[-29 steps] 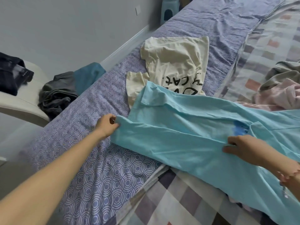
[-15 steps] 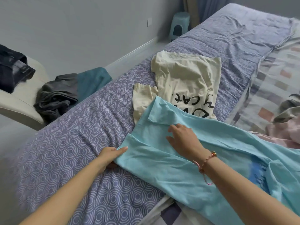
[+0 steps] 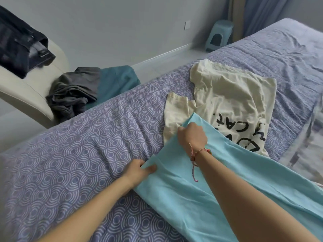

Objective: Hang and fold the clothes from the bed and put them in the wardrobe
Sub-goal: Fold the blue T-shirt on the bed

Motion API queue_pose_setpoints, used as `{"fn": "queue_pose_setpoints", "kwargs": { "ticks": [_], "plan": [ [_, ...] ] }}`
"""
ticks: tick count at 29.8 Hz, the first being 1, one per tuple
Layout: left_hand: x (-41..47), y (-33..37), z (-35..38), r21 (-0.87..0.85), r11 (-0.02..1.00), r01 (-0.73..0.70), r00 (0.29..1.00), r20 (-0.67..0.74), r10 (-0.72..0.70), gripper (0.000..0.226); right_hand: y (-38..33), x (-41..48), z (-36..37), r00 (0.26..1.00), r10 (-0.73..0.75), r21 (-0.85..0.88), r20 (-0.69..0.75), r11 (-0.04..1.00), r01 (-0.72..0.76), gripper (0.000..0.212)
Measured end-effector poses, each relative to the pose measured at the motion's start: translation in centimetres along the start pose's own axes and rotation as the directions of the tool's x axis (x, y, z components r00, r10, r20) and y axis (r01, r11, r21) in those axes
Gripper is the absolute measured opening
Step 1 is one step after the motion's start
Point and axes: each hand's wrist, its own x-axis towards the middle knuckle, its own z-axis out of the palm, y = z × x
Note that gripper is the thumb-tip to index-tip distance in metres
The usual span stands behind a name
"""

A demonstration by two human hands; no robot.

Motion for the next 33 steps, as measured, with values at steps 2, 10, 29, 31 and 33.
{"fn": "queue_pose_setpoints", "kwargs": {
  "ticks": [2, 10, 29, 31, 33],
  "plan": [
    [-0.1, -0.1, -0.2, -0.028, 0.998, -0.051, 0.997, -0.056, 0.049, 0.045, -0.8, 1.1, 0.3, 0.996, 0.020, 0.176, 0.089, 0.984, -0.035, 0.028],
    [-0.3, 0.5, -0.6, -0.022, 0.997, -0.078, 0.997, -0.008, 0.078, 0.038, -0.3, 2.6, 2.1, 0.965, 0.052, 0.178, 0.258, 0.979, -0.101, 0.075],
    [-14.4, 14.4, 10.8, -0.013, 0.904, -0.428, 0.893, 0.148, 0.425, 0.018, 11.3, -1.7, -10.7, 0.988, 0.059, 0.531, 0.144, 0.838, -0.127, 0.018],
    [-15.2, 15.0, 12.1, -0.049, 0.889, -0.456, 0.876, 0.152, 0.458, 0.019, 12.9, -2.4, -12.0, 0.991, 0.041, 0.574, 0.130, 0.811, -0.109, 0.019],
    [-16.9, 16.2, 14.6, -0.062, 0.861, -0.504, 0.842, 0.186, 0.506, 0.016, 16.0, -4.0, -14.3, 0.995, 0.048, 0.607, 0.091, 0.789, -0.093, 0.024]
  ]
}}
